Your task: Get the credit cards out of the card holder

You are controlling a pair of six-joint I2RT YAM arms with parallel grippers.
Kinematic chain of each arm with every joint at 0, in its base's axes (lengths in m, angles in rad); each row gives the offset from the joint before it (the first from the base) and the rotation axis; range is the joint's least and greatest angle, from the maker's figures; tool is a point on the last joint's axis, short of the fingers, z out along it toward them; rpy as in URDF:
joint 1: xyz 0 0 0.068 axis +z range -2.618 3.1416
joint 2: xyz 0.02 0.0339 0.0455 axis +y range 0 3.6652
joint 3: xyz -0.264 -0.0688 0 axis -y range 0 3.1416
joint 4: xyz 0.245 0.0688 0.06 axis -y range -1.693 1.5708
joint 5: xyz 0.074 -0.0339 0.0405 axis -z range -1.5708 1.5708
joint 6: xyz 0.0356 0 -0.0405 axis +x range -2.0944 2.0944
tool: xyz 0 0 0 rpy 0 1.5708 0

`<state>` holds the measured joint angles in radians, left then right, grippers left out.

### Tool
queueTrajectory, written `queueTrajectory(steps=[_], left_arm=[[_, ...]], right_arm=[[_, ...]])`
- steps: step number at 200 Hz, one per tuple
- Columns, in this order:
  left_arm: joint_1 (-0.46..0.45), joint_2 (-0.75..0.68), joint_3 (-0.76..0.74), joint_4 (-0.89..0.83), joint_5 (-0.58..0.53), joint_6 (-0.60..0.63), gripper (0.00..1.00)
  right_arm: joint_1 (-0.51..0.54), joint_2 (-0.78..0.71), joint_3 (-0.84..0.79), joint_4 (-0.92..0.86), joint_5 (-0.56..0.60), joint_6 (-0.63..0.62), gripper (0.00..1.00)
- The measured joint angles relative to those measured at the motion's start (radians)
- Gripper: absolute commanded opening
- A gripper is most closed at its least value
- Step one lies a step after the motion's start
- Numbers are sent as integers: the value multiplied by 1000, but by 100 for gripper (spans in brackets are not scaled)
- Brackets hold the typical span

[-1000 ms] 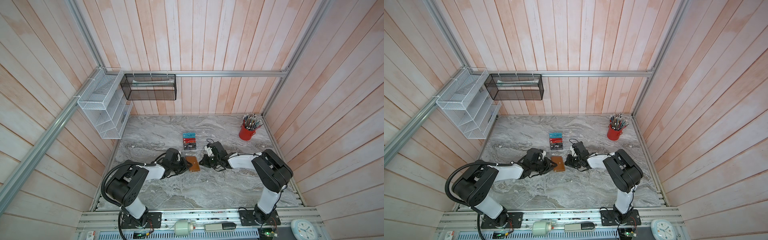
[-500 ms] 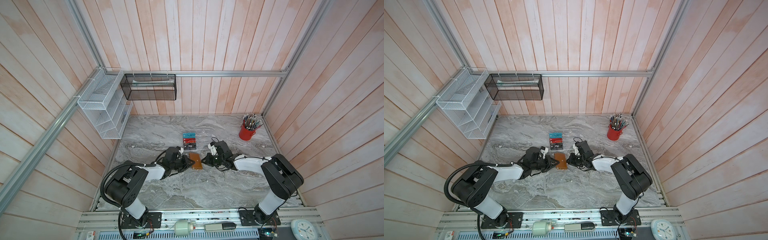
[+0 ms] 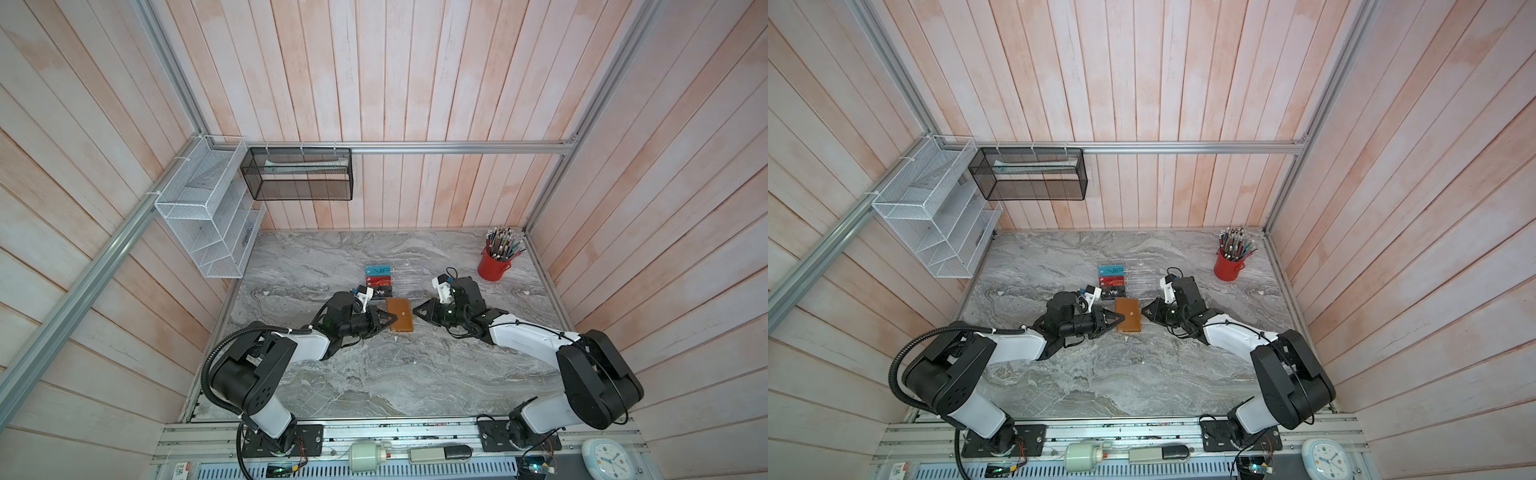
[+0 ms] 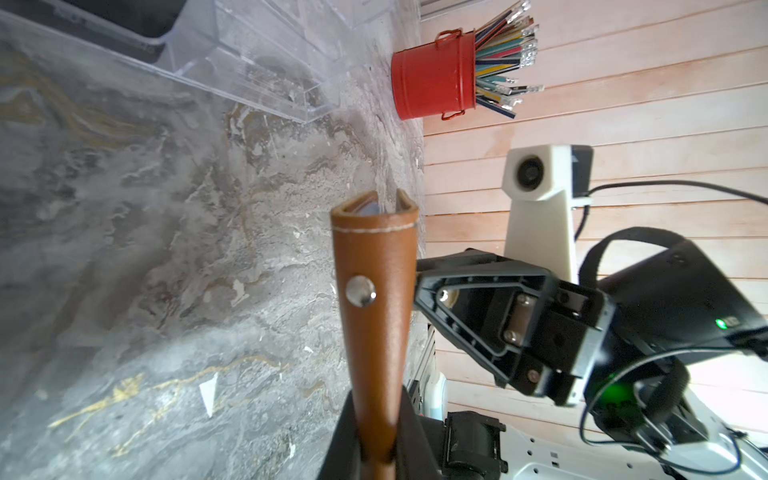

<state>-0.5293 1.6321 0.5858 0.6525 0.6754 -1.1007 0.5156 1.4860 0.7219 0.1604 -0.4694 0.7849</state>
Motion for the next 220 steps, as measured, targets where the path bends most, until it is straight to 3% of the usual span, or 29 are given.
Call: queueTrajectory(steps=[155,220], left_arm=[[1,-5,-37,258,109,-84,0],[3,11,-37,355,141,-127,0]], right_arm=[[-35,-27,-114,250,-199,55,24],[-56,-29,-134,328,-274,85,36]])
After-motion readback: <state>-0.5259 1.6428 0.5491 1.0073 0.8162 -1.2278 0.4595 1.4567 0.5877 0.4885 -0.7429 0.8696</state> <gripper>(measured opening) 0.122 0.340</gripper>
